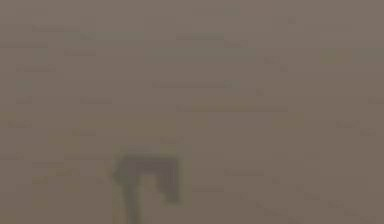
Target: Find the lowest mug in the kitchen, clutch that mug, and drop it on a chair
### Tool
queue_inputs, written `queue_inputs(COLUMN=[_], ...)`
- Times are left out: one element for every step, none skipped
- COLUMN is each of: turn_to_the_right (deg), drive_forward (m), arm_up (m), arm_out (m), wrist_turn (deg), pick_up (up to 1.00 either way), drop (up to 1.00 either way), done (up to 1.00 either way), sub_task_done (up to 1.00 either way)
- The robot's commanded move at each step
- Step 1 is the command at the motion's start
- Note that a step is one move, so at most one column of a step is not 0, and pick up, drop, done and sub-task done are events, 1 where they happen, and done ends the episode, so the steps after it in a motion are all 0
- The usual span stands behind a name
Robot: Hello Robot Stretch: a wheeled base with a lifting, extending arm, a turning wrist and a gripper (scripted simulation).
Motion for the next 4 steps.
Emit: queue_inputs(turn_to_the_right=[0.0, 0.0, 0.0, 0.0], drive_forward=[0.00, 0.00, 0.00, 0.00], arm_up=[0.00, 0.10, 0.24, 0.00], arm_out=[0.00, 0.00, 0.00, 0.00], wrist_turn=[0.0, 0.0, 0.0, -45.0], pick_up=[1.00, 0.00, 0.00, 0.00], drop=[0.00, 0.00, 0.00, 0.00], done=[0.00, 0.00, 0.00, 0.00], sub_task_done=[0.00, 0.00, 0.00, 0.00])
